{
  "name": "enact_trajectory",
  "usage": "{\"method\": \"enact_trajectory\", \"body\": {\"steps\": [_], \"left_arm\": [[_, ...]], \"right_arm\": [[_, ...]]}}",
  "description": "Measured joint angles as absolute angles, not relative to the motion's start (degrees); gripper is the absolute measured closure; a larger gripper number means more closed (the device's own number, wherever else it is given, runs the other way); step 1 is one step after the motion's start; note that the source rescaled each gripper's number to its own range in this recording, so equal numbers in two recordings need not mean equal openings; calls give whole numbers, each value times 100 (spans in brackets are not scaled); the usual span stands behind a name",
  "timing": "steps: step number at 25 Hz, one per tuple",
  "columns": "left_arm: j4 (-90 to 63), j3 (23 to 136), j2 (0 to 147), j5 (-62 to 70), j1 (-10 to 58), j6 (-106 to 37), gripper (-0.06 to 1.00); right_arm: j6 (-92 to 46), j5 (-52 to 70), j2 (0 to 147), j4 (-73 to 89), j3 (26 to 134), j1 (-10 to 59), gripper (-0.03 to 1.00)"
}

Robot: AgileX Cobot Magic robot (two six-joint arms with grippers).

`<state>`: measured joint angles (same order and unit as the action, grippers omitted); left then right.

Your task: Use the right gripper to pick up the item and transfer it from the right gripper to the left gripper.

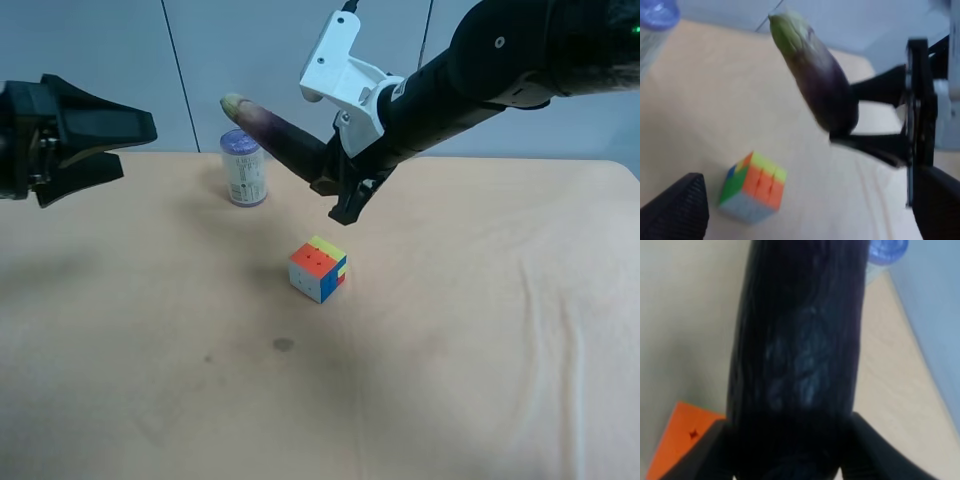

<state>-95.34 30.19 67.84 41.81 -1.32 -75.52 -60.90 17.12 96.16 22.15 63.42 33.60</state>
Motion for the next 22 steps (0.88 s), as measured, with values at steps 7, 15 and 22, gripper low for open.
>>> {"method": "enact_trajectory", "body": {"steps": [7, 15, 22], "left_arm": [[-9881, 3729, 8512, 5428, -138, -8695, 5], [-9915, 4588, 9385, 5969, -132, -8748, 5], [-9912, 4732, 9414, 5921, -132, -8755, 5]], "right_arm": [[-6090, 1663, 9616, 2760, 6342, 3395, 97], [-6146, 1324, 9616, 3201, 6342, 4097, 97], [-6188, 1073, 9616, 3704, 6342, 4110, 97]]}}
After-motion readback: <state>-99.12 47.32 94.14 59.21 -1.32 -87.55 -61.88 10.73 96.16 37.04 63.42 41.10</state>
